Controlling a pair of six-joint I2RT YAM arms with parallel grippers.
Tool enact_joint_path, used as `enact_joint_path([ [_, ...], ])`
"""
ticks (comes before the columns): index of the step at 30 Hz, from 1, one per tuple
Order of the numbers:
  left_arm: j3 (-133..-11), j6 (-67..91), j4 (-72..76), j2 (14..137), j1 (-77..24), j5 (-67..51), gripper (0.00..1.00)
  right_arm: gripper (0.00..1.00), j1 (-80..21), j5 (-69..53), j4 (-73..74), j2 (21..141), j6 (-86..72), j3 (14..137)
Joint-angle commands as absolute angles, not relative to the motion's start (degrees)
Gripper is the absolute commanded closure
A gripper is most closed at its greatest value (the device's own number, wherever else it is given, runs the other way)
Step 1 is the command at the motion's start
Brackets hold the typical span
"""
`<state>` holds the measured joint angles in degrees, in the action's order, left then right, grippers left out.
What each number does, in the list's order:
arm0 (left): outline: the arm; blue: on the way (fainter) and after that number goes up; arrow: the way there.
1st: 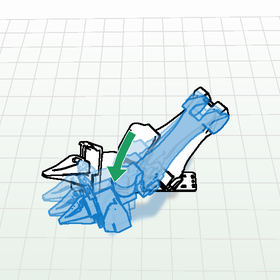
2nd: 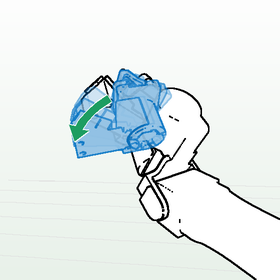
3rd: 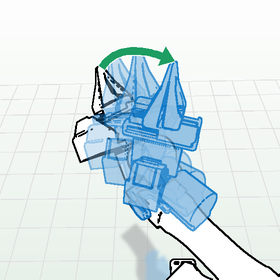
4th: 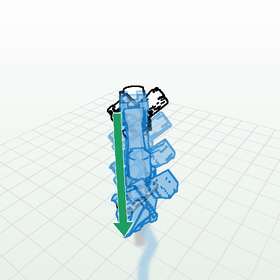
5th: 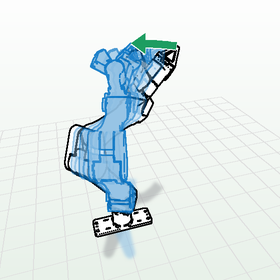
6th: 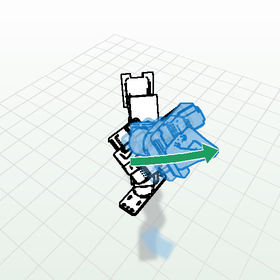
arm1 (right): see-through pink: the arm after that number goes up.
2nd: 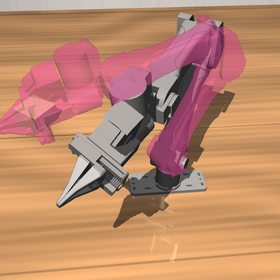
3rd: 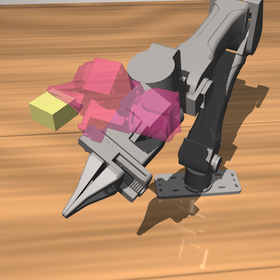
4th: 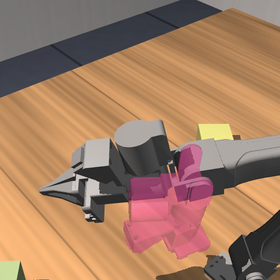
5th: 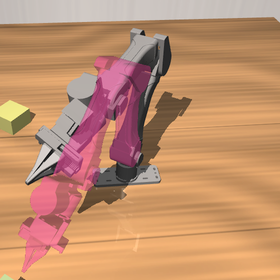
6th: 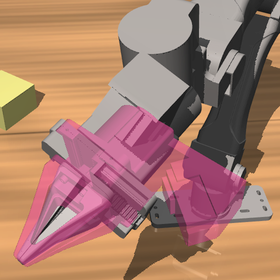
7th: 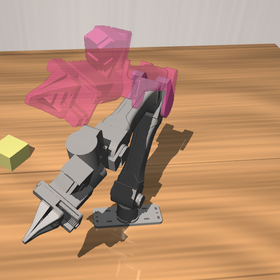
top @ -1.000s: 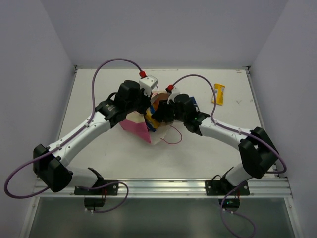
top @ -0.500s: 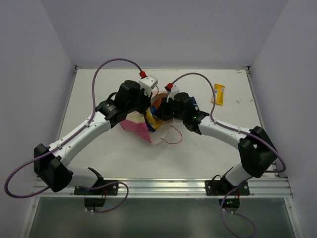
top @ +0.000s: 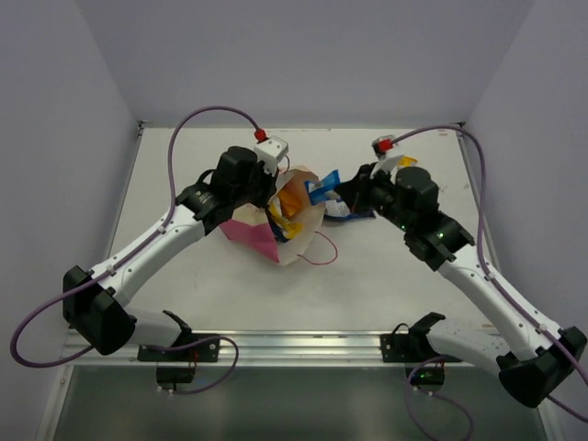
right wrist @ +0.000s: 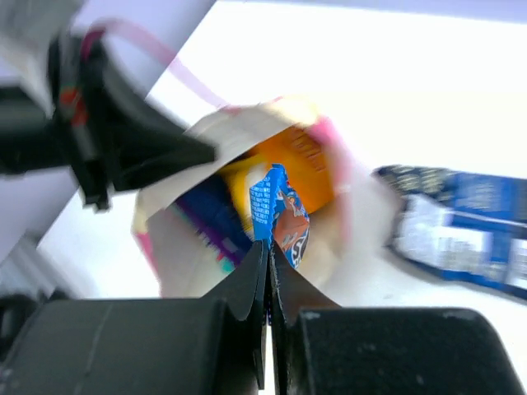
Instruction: Take the snacks out of the paper bag
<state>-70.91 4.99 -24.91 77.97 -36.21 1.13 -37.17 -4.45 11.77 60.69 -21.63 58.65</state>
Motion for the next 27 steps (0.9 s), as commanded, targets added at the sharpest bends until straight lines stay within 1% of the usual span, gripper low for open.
enact_joint_path([
  [1,-69.6,4.6,-25.8,79.2,-34.5,4.0,1.0,1.0,-28.5,-1.6,16.5,57.6,-20.0,62.3],
  [2,-69.5,4.6,-25.7,79.2,-34.2,3.9,1.0,1.0,-26.2,-2.3,16.4,57.6,-20.3,62.7],
  [3,-69.4,4.7,-25.6,79.2,-34.1,3.7,1.0,1.0,-21.5,-3.6,16.3,59.0,-20.7,63.2],
  [5,-69.4,4.6,-25.3,79.1,-33.9,3.1,1.0,1.0,-17.8,-6.1,14.2,61.2,-21.2,64.3],
  [7,-69.5,4.6,-25.2,79.2,-33.9,2.3,1.0,1.0,-13.8,-7.8,11.4,66.9,-21.2,65.5],
  [8,-69.6,4.5,-25.2,79.2,-34.0,1.8,1.0,1.0,-12.5,-9.1,10.7,69.5,-22.0,67.9],
  [9,-69.7,4.3,-25.3,79.2,-33.9,1.6,1.0,1.0,-10.2,-11.1,10.2,75.2,-22.4,69.4],
  [10,-69.8,4.3,-25.3,79.2,-34.0,1.5,1.0,1.0,-9.5,-14.3,8.6,78.2,-22.8,71.1],
  [12,-70.0,4.1,-25.4,79.2,-34.0,1.1,1.0,1.0,-8.5,-16.5,7.7,84.3,-23.6,76.8],
  [13,-70.0,4.2,-25.5,79.2,-33.9,0.9,1.0,1.0,-8.4,-17.6,6.2,90.3,-24.1,78.6],
  [14,-70.1,4.2,-25.7,79.1,-34.0,0.6,1.0,1.0,-8.3,-20.2,5.7,93.1,-24.3,82.3],
  [16,-70.1,4.3,-25.8,78.9,-34.0,0.3,1.0,1.0,-8.0,-23.4,2.9,100.7,-26.4,85.0],
  [18,-70.0,4.5,-25.9,78.7,-33.9,0.3,1.0,1.0,-7.2,-26.6,0.5,104.7,-27.9,87.1],
  [19,-69.9,4.5,-25.9,78.7,-33.9,0.3,1.0,0.98,-6.9,-27.3,0.4,108.2,-28.3,87.9],
  [21,-69.6,4.5,-25.9,78.5,-34.0,0.3,1.0,0.88,-5.7,-28.1,0.7,111.1,-28.2,89.9],
  [22,-69.5,4.5,-25.8,78.4,-34.0,-1.2,1.0,0.74,-5.3,-27.8,1.4,112.4,-27.2,90.5],
  [24,-69.4,4.3,-25.8,78.4,-34.0,-1.5,1.0,0.58,-4.6,-22.6,5.7,112.0,-24.7,90.5],
  [25,-69.4,4.2,-25.8,78.4,-33.9,-1.5,1.0,0.43,-4.7,-20.3,6.8,111.1,-21.6,90.3],
  [26,-69.4,4.2,-25.9,78.5,-34.0,-1.6,1.0,0.39,-4.7,-19.4,7.8,108.7,-20.3,89.0],
  [27,-69.6,4.0,-26.1,78.4,-34.0,-1.7,1.0,0.37,-4.8,-19.5,8.5,106.8,-19.2,88.0],
])
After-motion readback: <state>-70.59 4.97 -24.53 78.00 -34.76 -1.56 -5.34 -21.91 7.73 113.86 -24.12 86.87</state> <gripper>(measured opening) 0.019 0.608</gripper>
